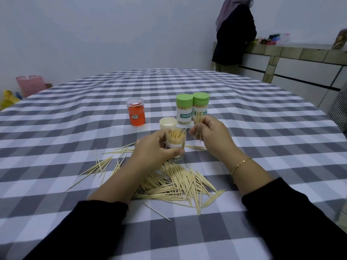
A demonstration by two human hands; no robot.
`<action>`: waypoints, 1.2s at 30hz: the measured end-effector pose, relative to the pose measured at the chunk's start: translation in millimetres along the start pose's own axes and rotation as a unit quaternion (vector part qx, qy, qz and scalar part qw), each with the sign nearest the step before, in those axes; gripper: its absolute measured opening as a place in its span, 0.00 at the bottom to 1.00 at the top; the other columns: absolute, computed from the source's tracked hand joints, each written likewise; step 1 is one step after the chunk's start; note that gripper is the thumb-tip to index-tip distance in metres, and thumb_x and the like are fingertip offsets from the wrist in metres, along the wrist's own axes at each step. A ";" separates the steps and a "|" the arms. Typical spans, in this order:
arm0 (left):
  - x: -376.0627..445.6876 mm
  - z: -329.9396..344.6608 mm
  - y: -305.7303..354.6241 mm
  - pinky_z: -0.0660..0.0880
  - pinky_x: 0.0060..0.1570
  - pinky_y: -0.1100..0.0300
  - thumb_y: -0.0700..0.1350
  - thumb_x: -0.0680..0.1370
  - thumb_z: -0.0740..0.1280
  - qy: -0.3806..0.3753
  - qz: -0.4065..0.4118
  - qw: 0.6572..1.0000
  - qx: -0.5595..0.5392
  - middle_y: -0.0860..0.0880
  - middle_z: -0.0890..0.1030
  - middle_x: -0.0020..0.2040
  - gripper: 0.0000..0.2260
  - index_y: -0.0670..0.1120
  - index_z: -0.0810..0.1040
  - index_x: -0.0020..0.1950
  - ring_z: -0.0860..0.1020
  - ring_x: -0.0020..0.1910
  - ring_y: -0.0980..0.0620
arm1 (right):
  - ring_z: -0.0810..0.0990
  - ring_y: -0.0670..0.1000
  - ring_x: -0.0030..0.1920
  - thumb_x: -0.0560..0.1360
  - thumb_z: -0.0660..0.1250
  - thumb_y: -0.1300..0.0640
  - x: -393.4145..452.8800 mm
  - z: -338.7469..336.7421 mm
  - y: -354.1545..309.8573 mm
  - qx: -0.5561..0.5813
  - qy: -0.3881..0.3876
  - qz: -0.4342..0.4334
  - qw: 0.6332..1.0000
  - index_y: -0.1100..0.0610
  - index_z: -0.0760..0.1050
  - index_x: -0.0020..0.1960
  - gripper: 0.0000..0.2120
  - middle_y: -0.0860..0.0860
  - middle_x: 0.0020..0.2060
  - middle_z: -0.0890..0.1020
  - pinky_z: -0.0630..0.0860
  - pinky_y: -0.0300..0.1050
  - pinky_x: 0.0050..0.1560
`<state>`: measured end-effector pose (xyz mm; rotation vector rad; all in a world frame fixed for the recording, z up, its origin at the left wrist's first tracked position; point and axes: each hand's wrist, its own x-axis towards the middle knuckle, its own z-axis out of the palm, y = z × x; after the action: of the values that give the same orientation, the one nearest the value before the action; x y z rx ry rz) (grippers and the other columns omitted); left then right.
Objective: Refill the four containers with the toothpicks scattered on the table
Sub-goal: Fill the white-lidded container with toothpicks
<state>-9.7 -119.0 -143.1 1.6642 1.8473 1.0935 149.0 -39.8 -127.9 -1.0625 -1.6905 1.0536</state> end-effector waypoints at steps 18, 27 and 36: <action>0.9 6.5 -1.1 0.71 0.61 0.44 0.58 0.68 0.76 -0.004 0.038 0.999 0.024 0.60 0.83 0.48 0.18 0.63 0.76 0.55 0.80 0.50 0.59 | 0.81 0.46 0.43 0.80 0.58 0.65 -15.5 28.1 -20.6 0.226 0.019 -0.073 0.971 0.60 0.73 0.48 0.06 0.54 0.41 0.81 0.81 0.41 0.44; -0.3 5.0 -0.1 0.72 0.60 0.45 0.61 0.66 0.75 -0.008 0.044 0.999 0.030 0.65 0.82 0.47 0.24 0.65 0.74 0.61 0.80 0.48 0.62 | 0.82 0.44 0.44 0.78 0.61 0.66 -17.0 28.6 -11.1 0.178 -0.034 -0.051 0.982 0.54 0.72 0.58 0.12 0.51 0.42 0.83 0.79 0.38 0.46; 0.4 5.4 -0.3 0.72 0.59 0.44 0.66 0.62 0.70 -0.001 0.044 0.999 0.024 0.65 0.82 0.45 0.22 0.63 0.77 0.54 0.80 0.47 0.63 | 0.82 0.43 0.48 0.80 0.61 0.60 -20.9 29.8 -9.7 0.127 -0.035 -0.102 0.986 0.46 0.63 0.71 0.22 0.51 0.45 0.83 0.79 0.38 0.50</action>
<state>-5.9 -117.2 -146.6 1.7886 1.8274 1.0895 124.7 -68.3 -131.7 -0.6819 -1.6287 1.1464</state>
